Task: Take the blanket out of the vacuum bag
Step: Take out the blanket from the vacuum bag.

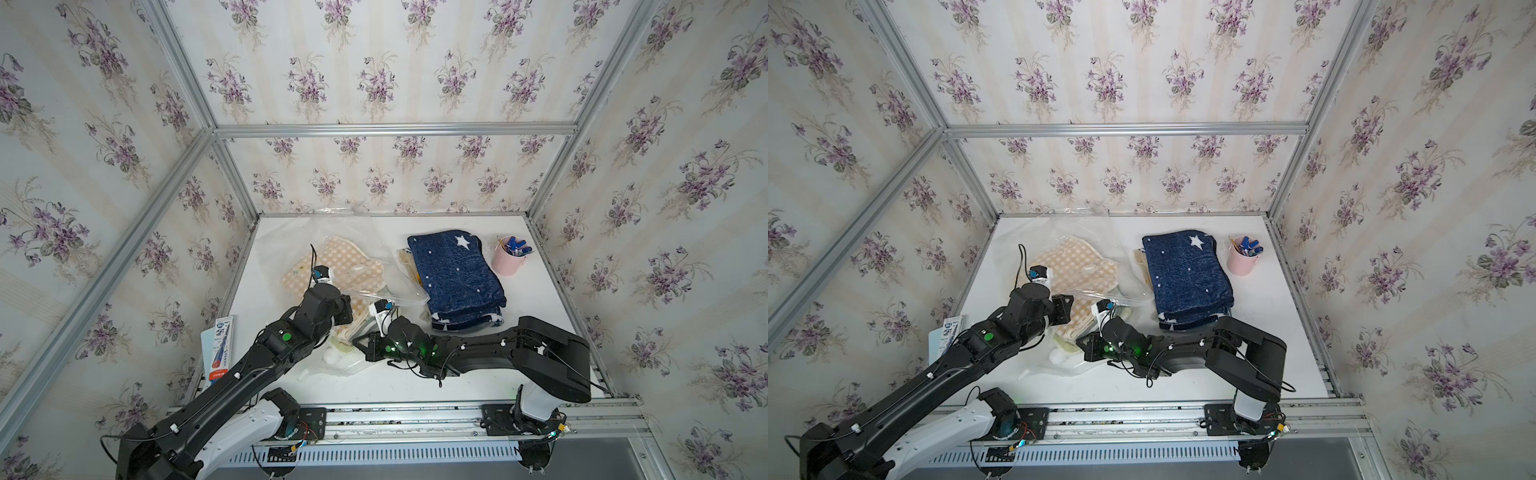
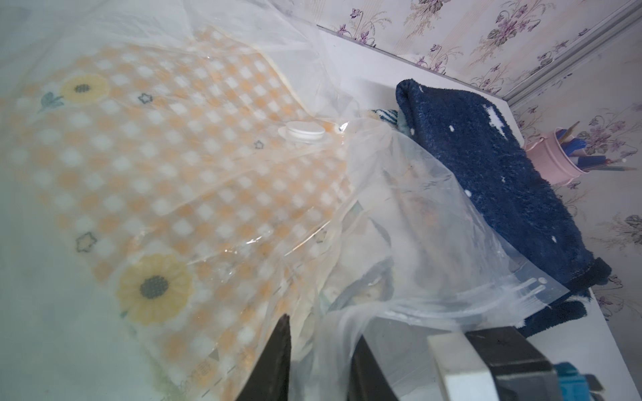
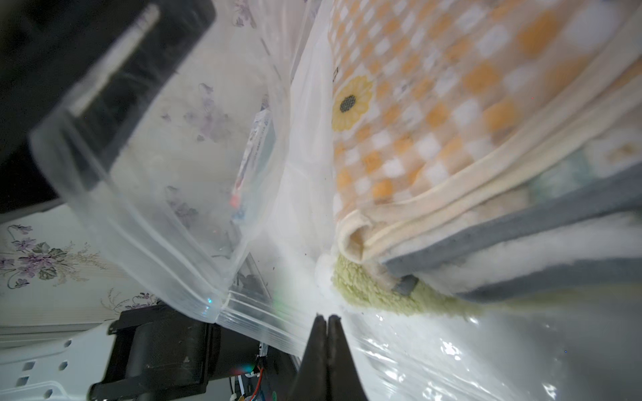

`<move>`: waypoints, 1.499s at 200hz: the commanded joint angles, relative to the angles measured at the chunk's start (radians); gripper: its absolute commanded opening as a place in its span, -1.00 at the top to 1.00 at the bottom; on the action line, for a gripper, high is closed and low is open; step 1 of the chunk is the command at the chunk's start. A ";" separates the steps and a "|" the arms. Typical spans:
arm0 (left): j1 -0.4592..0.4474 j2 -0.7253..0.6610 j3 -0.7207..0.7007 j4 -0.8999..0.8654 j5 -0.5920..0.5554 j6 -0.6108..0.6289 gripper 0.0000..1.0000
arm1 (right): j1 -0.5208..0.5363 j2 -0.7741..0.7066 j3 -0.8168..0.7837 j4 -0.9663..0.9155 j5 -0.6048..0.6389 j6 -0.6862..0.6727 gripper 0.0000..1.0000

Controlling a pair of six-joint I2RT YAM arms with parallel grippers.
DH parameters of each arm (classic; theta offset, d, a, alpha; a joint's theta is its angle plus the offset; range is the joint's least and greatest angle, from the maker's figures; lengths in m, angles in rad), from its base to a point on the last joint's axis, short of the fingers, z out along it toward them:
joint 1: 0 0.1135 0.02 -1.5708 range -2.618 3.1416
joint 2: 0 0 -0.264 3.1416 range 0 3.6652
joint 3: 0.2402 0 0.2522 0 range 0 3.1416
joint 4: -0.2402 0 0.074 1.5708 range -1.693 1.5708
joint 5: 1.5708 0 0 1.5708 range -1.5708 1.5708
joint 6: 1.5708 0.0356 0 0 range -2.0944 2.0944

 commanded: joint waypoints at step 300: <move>0.002 -0.079 -0.135 0.053 0.091 0.021 0.43 | -0.176 0.259 0.163 -0.012 0.099 0.370 0.11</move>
